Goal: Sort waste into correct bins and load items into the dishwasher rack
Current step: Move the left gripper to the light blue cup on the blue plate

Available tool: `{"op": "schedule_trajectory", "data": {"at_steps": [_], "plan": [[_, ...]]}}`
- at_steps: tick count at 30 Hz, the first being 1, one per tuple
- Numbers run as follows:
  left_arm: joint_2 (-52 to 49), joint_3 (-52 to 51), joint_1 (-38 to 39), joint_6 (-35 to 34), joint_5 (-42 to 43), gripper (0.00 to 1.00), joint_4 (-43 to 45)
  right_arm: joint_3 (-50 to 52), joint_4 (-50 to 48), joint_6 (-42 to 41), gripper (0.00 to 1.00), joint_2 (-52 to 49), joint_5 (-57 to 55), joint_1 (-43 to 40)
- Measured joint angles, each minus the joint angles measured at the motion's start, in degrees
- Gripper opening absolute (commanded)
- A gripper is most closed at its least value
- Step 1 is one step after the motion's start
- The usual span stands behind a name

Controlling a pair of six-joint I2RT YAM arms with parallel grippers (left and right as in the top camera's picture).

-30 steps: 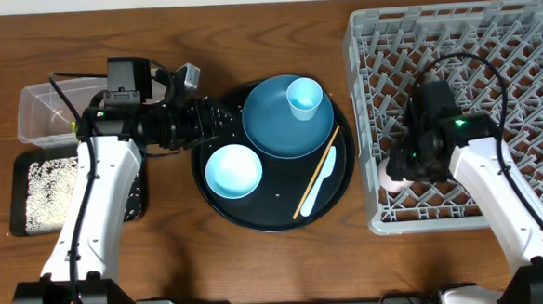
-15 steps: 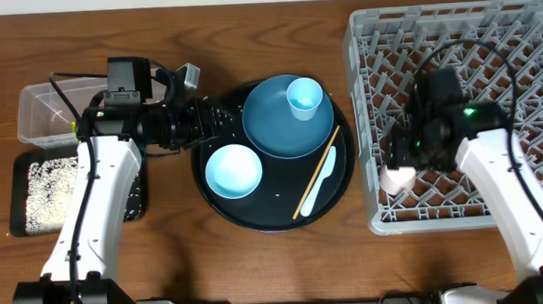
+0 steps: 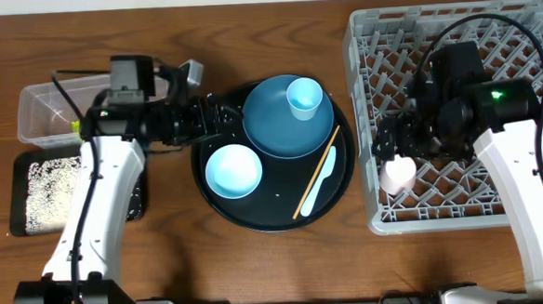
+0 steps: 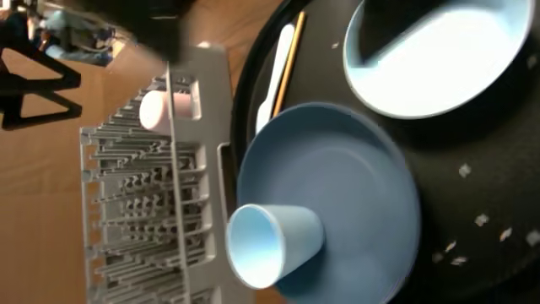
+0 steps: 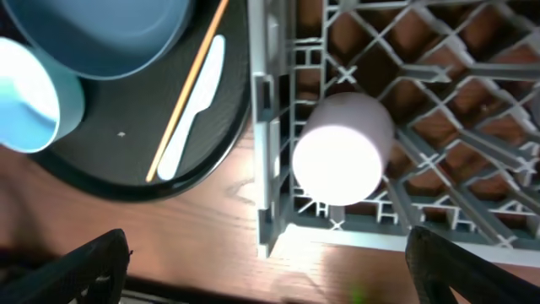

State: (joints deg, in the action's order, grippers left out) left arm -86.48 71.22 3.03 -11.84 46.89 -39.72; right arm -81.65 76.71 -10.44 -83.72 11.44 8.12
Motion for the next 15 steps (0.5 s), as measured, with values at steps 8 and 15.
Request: {"op": "schedule_trajectory", "data": {"at_steps": [8,15], "plan": [[0.00,0.00,10.19,-6.64,-12.28,0.45,7.34,0.00,0.07,0.26,0.90,0.00,0.87,0.00],[-0.61,0.00,19.58,-13.73,-29.05,0.46,13.35,0.00,1.73,0.24,0.90,0.00,-0.68,0.00]]}}
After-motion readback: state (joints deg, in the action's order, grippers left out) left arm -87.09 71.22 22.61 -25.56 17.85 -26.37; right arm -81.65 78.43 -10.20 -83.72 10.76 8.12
